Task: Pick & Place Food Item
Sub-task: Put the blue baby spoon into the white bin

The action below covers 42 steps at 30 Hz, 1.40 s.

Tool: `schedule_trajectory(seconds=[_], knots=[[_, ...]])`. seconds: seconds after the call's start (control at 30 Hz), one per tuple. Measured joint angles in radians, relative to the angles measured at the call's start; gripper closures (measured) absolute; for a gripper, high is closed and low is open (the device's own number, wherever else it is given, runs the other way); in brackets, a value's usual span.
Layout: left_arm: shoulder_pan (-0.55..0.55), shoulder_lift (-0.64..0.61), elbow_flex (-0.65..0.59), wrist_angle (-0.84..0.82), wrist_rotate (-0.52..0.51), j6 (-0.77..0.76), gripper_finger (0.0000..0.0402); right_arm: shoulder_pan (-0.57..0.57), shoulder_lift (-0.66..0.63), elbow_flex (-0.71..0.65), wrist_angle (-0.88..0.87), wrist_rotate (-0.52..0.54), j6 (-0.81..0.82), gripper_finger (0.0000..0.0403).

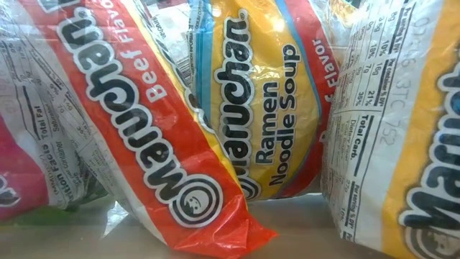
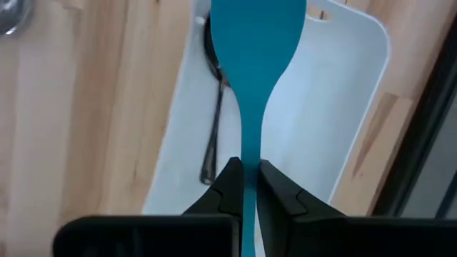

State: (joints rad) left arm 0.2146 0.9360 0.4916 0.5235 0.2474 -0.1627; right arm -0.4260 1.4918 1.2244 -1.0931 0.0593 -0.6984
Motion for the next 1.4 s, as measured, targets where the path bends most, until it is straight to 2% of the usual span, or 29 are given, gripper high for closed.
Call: schedule_trajectory(seconds=[0.23, 0.63, 0.87, 1.17, 1.4], knots=[[0.0, 0.0, 0.0, 0.001, 0.0, 0.0, 0.0317, -0.069, 0.099, 0.001, 0.035, -0.027, -0.069, 0.0392], [0.0, 0.0, 0.0, 0.001, 0.0, 0.0, 0.0317, -0.073, 0.262, 0.0, 0.072, -0.034, -0.098, 0.0392], [0.0, 0.0, 0.0, 0.001, 0.0, 0.0, 0.0317, -0.073, 0.3, 0.0, 0.091, -0.037, -0.098, 0.039], [0.0, 0.0, 0.0, 0.001, 0.0, 0.0, 0.0317, -0.078, 0.288, 0.001, 0.121, -0.067, -0.109, 0.035], [0.0, 0.0, 0.0, 0.001, 0.0, 0.0, 0.0317, -0.081, 0.288, 0.001, 0.125, -0.089, -0.116, 0.0344]])
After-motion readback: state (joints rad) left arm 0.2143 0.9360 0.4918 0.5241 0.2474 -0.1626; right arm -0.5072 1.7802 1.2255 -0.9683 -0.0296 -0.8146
